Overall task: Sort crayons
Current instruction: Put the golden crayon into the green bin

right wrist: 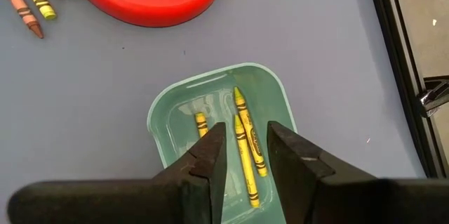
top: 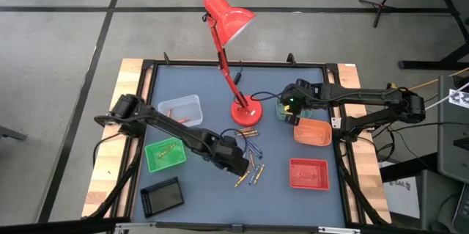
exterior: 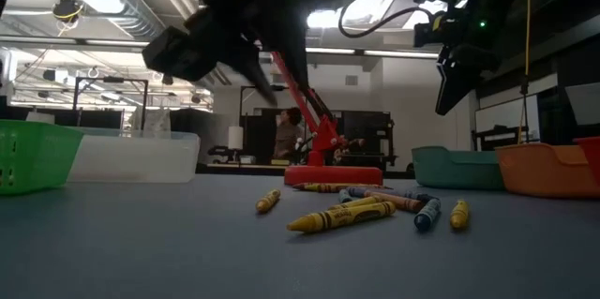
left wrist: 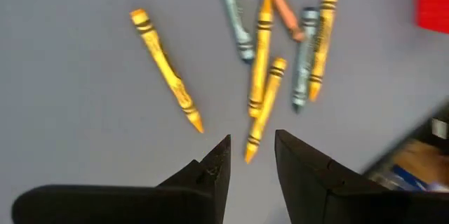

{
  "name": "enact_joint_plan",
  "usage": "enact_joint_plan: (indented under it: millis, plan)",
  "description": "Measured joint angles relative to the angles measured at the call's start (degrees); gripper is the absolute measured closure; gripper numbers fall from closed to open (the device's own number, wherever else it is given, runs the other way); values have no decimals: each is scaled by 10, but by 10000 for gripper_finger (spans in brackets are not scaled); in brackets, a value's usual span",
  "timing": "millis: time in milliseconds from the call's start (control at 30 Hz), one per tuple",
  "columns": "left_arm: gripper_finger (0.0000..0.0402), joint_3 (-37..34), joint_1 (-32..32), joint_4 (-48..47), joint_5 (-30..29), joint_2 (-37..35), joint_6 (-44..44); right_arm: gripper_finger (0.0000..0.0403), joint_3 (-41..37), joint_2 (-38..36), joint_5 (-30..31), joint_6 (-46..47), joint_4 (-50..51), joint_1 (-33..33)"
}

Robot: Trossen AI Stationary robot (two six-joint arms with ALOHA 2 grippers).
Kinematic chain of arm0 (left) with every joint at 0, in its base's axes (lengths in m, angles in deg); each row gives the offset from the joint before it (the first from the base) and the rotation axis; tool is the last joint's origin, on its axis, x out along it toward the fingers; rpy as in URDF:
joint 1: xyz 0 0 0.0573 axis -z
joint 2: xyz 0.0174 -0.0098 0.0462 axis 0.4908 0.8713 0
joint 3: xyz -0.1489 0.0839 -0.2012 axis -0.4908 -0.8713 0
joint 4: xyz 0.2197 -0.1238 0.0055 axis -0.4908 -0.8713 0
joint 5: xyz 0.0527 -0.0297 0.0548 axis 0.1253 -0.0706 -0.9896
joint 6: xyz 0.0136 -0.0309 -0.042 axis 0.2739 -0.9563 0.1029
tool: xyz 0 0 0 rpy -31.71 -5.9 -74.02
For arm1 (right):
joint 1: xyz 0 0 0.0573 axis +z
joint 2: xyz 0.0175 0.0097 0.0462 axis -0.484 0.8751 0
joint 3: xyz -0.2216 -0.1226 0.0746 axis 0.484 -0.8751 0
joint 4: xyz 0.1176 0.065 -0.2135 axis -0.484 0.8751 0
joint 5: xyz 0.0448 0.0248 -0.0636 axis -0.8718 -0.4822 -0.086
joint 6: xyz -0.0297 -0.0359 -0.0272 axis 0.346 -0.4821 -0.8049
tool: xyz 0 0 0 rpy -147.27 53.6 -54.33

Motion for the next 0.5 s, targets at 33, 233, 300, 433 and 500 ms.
enact_joint_plan:
  millis: [33, 233, 300, 433, 500]
  plan:
    - [306, 6, 0, -9, -4, 9, -8, 302, 0, 0, 0, 0, 0, 0]
    - [306, 12, -3, -17, -12, 43, -42, 302, 0, 0, 0, 0, 0, 0]
    - [306, 12, -4, -23, -12, 50, -43, 302, 0, 0, 0, 0, 0, 0]
    - [306, 12, -9, -30, -17, 55, -43, 302, 0, 0, 0, 0, 0, 0]
    - [306, 12, -12, -43, -28, 55, -43, 302, 0, 0, 0, 0, 0, 0]
